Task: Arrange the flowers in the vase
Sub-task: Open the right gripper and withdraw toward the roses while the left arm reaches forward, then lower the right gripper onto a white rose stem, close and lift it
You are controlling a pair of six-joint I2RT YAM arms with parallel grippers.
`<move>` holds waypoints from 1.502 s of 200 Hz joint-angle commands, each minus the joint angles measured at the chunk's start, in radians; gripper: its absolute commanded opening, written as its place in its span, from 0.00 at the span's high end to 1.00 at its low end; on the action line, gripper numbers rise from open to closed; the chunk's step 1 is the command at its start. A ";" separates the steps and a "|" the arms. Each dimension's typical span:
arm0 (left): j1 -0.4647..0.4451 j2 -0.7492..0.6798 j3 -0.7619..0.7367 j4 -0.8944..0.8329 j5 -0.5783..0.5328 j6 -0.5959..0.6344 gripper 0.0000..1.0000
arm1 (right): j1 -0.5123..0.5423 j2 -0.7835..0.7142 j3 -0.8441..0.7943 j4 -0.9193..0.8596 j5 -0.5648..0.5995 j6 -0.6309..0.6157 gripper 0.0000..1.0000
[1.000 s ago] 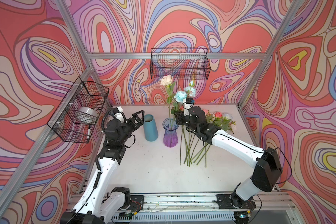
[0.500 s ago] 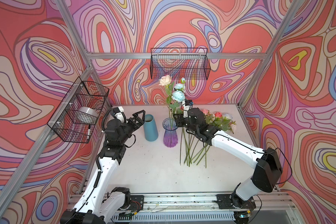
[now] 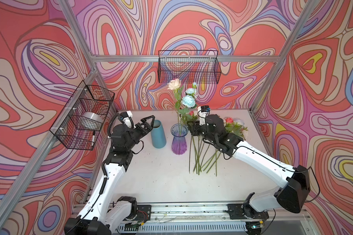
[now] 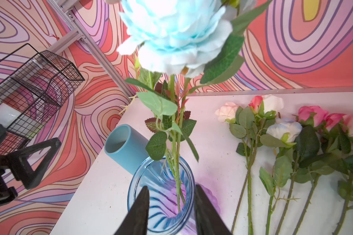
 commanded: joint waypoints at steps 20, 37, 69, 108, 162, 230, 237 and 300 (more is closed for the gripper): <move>-0.046 -0.008 0.039 0.037 0.027 0.021 0.12 | 0.007 -0.119 -0.053 -0.080 0.104 -0.034 0.63; -0.105 -0.014 0.056 0.009 0.025 0.064 0.13 | 0.005 -0.165 -0.091 -0.096 0.185 -0.067 0.63; -0.303 -0.012 0.062 -0.006 0.003 0.159 0.14 | -0.104 -0.217 -0.199 -0.108 0.193 -0.051 0.64; -0.563 0.059 0.083 -0.030 0.044 0.268 0.14 | -0.347 -0.104 -0.253 -0.135 -0.080 0.056 0.69; -0.709 0.175 0.122 -0.084 0.106 0.305 0.14 | -0.455 0.085 -0.235 -0.137 -0.092 0.057 0.72; -0.714 0.191 0.129 -0.102 0.100 0.301 0.15 | -0.542 0.201 -0.234 -0.165 -0.068 0.138 0.72; -0.714 0.193 0.132 -0.105 0.101 0.300 0.14 | -0.543 0.213 -0.229 -0.165 -0.073 0.142 0.72; -0.714 0.174 0.137 -0.116 0.094 0.306 0.15 | -0.546 0.322 -0.165 -0.232 -0.055 0.159 0.72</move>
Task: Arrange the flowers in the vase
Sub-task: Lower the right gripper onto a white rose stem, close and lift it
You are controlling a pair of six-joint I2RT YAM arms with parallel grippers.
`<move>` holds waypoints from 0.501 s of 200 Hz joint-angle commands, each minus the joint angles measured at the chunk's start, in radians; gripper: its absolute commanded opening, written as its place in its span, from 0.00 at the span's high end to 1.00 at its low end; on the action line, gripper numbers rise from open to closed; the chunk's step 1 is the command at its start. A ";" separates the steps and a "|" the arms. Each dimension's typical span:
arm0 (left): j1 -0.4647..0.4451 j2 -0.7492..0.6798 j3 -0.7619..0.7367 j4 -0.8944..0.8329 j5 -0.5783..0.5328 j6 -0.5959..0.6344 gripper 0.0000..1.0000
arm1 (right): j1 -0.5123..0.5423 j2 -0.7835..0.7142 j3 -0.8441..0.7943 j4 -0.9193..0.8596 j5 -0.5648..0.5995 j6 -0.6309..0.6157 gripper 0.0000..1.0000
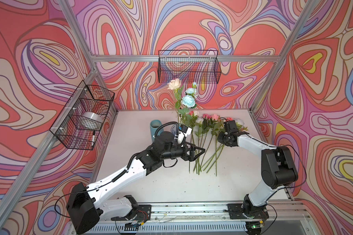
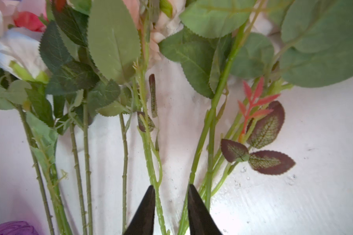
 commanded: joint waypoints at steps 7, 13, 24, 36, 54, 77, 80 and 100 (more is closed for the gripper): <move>-0.006 -0.025 0.029 -0.010 -0.004 0.019 0.14 | -0.004 0.021 0.019 -0.035 0.018 0.021 0.72; -0.007 -0.024 0.028 -0.010 -0.003 0.018 0.15 | -0.004 0.023 0.016 -0.035 0.023 0.023 0.72; -0.007 -0.025 0.029 -0.009 -0.003 0.015 0.14 | -0.004 0.028 0.014 -0.033 0.025 0.029 0.72; -0.007 -0.026 0.030 -0.011 -0.003 0.015 0.15 | -0.006 0.037 0.018 -0.037 0.024 0.035 0.72; -0.007 -0.030 0.031 -0.012 -0.004 0.014 0.15 | -0.008 0.046 0.018 -0.029 0.021 0.045 0.72; -0.006 -0.033 0.028 -0.014 -0.013 0.019 0.15 | -0.013 0.087 0.029 -0.037 0.018 0.055 0.72; -0.005 -0.035 0.029 -0.015 -0.014 0.020 0.15 | -0.013 0.088 0.029 -0.036 0.016 0.056 0.72; -0.006 -0.037 0.029 -0.016 -0.015 0.021 0.15 | -0.019 0.085 0.013 0.002 -0.005 0.063 0.75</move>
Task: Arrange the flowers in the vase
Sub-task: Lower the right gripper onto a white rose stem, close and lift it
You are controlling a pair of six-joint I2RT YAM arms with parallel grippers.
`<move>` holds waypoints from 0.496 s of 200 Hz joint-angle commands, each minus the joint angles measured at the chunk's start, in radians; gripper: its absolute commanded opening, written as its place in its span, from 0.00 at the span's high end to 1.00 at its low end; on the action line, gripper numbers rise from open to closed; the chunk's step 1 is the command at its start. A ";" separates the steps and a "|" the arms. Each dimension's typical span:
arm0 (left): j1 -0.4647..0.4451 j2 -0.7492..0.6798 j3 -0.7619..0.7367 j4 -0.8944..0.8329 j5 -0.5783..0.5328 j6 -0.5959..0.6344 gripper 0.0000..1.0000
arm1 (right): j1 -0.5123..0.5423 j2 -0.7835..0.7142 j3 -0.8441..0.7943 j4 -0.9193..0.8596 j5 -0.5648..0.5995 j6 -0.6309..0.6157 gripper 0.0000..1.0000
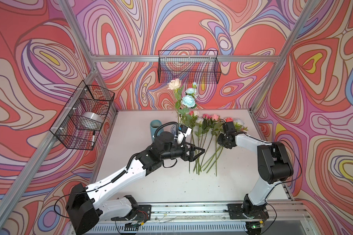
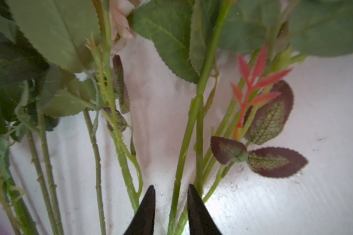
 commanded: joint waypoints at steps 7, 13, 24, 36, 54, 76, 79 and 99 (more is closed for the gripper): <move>-0.006 -0.026 0.028 -0.007 -0.010 0.017 0.15 | -0.013 0.013 -0.001 0.032 -0.016 0.024 0.77; -0.006 -0.025 0.028 -0.008 -0.010 0.018 0.15 | -0.014 0.016 0.000 0.035 -0.022 0.025 0.80; -0.005 -0.026 0.029 -0.010 -0.015 0.020 0.15 | -0.013 0.015 0.002 0.036 -0.020 0.024 0.84; -0.007 -0.027 0.030 -0.011 -0.016 0.021 0.14 | -0.013 0.007 0.004 0.037 -0.017 0.024 0.90; -0.006 -0.028 0.029 -0.011 -0.016 0.023 0.14 | -0.014 -0.016 -0.008 0.040 -0.018 0.025 0.94; -0.006 -0.033 0.030 -0.014 -0.020 0.028 0.15 | -0.014 -0.083 -0.015 0.035 -0.021 0.014 0.96; -0.006 -0.034 0.031 -0.013 -0.020 0.028 0.15 | -0.014 -0.090 -0.015 0.033 -0.020 0.013 0.96; -0.007 -0.038 0.031 -0.013 -0.021 0.030 0.15 | -0.014 -0.139 -0.024 0.040 -0.039 0.010 0.97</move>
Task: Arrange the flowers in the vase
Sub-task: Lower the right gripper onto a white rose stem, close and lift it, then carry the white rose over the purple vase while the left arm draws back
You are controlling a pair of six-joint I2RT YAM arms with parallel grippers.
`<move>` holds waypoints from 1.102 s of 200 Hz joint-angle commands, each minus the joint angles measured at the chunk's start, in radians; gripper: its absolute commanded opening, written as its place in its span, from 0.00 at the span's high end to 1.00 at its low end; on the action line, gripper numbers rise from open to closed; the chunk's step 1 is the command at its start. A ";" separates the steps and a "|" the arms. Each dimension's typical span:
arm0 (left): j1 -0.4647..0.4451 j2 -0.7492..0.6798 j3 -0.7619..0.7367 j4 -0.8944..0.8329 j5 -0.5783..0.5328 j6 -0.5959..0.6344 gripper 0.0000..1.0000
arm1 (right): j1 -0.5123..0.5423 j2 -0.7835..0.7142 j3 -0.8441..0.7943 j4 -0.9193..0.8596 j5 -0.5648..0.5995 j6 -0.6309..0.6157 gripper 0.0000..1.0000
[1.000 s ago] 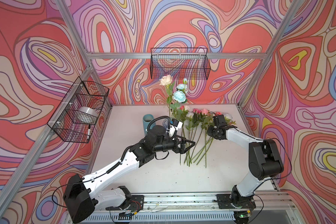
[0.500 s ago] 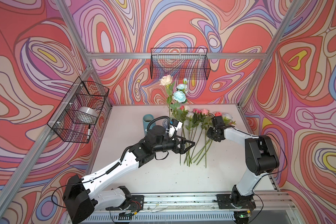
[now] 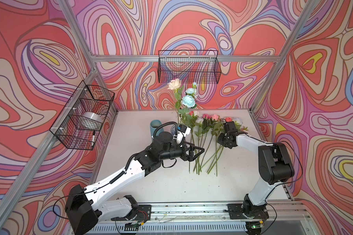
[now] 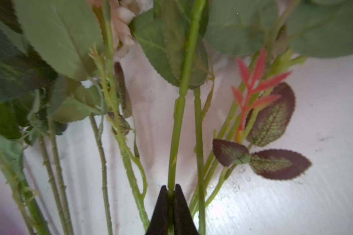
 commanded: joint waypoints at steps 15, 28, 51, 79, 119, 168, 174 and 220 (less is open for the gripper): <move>-0.007 -0.029 0.030 -0.016 -0.015 0.027 0.14 | -0.004 -0.120 -0.020 0.029 -0.038 -0.011 0.98; -0.005 -0.031 0.030 -0.016 -0.019 0.028 0.15 | -0.003 -0.153 -0.028 0.042 -0.045 -0.008 0.98; -0.006 -0.038 0.030 -0.023 -0.032 0.038 0.15 | -0.003 -0.214 -0.056 0.078 -0.050 0.011 0.98; -0.006 -0.047 0.037 -0.047 -0.067 0.066 0.14 | 0.020 -0.319 -0.081 0.104 -0.031 0.009 0.98; -0.006 -0.093 0.040 -0.090 -0.170 0.127 0.10 | 0.136 -0.460 -0.044 0.144 0.060 -0.055 0.98; 0.015 -0.228 0.007 -0.113 -0.477 0.234 0.00 | 0.397 -0.534 0.068 0.273 0.237 -0.201 0.98; 0.027 -0.252 -0.007 -0.099 -0.518 0.238 0.00 | 0.426 -0.532 0.082 0.301 0.247 -0.224 0.98; 0.208 -0.418 -0.148 0.002 -0.879 0.115 0.00 | 0.613 -0.462 0.226 0.484 0.281 -0.421 0.98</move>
